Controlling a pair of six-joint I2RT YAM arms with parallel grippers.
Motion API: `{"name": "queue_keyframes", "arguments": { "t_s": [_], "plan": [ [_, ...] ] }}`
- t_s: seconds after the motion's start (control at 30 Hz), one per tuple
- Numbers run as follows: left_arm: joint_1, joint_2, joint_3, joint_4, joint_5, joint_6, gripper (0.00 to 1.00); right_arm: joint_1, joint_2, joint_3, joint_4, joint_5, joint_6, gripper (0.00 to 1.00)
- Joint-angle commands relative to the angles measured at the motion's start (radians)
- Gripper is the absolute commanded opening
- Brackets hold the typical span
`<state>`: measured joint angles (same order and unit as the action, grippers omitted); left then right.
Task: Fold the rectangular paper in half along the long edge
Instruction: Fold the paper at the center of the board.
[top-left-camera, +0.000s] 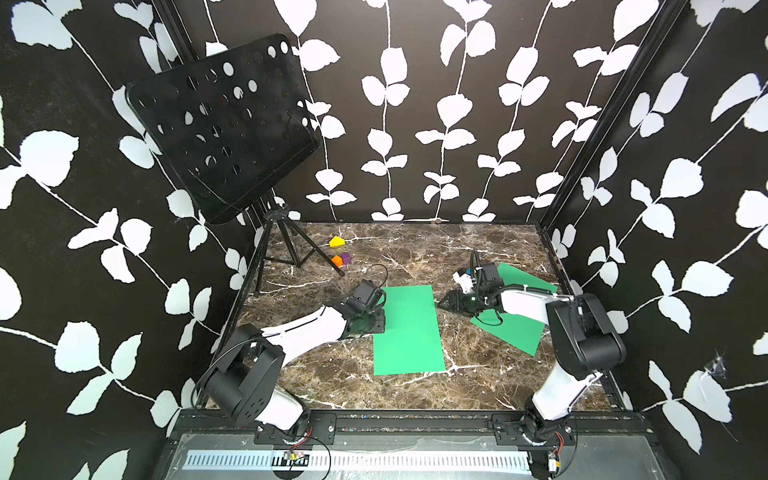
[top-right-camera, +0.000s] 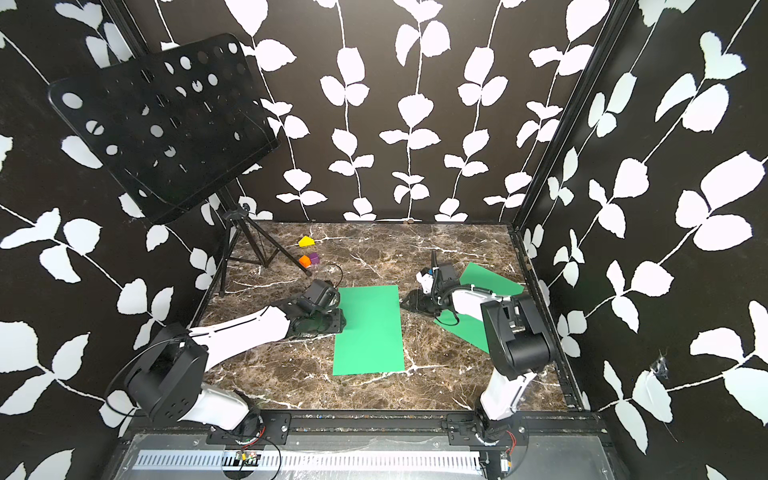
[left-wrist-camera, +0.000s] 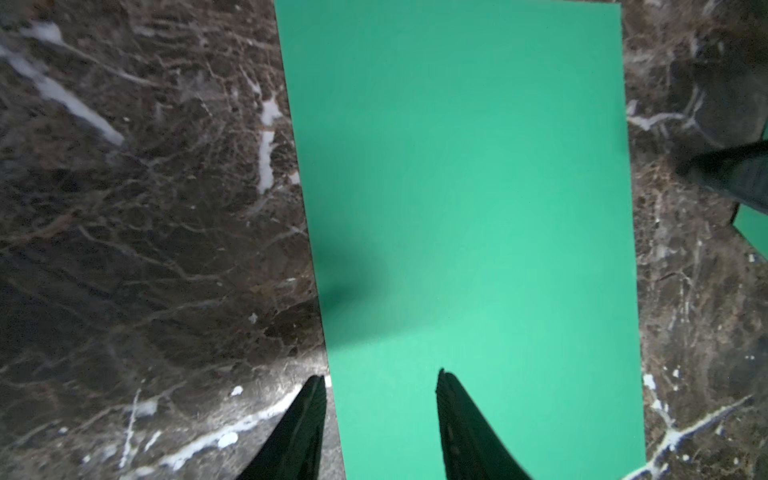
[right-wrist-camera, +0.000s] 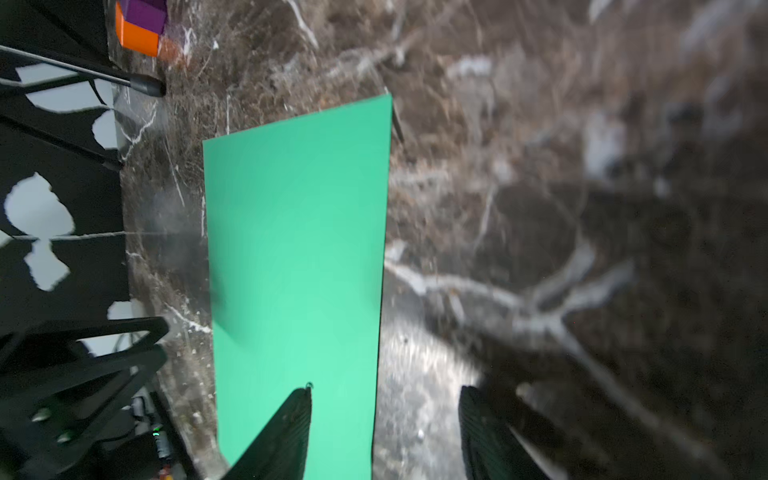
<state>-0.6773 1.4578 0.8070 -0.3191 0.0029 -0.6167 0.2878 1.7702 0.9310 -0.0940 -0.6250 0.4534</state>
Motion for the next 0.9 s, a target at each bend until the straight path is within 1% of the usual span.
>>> {"name": "queue_keyframes", "arguments": {
  "t_s": [0.0, 0.07, 0.17, 0.27, 0.33, 0.4, 0.67, 0.87],
  "plan": [
    [0.004, 0.01, -0.023, -0.017, -0.018, 0.024, 0.44, 0.004, 0.069, 0.079, 0.019, 0.03, -0.035, 0.64],
    [0.004, 0.038, -0.023, -0.007, 0.011, 0.036, 0.42, 0.006, 0.115, 0.133, 0.017, 0.031, -0.038, 0.66],
    [0.003, 0.064, -0.022, 0.003, 0.03, 0.052, 0.36, 0.005, 0.181, 0.197, 0.024, 0.028, -0.036, 0.67],
    [0.004, 0.074, -0.016, -0.013, 0.015, 0.075, 0.32, 0.007, 0.229, 0.24, 0.031, 0.016, -0.03, 0.67],
    [0.003, 0.09, -0.008, -0.042, 0.001, 0.089, 0.27, 0.008, 0.257, 0.262, 0.033, 0.005, -0.026, 0.67],
    [0.003, 0.113, -0.002, -0.059, -0.002, 0.097, 0.25, 0.013, 0.276, 0.275, 0.032, -0.009, -0.028, 0.67],
    [0.003, 0.178, -0.002, -0.065, 0.014, 0.087, 0.19, 0.036, 0.301, 0.263, 0.016, -0.082, -0.057, 0.68],
    [0.003, 0.191, -0.001, -0.075, 0.007, 0.083, 0.18, 0.048, 0.286, 0.22, 0.005, -0.133, -0.069, 0.68]
  ]
}}
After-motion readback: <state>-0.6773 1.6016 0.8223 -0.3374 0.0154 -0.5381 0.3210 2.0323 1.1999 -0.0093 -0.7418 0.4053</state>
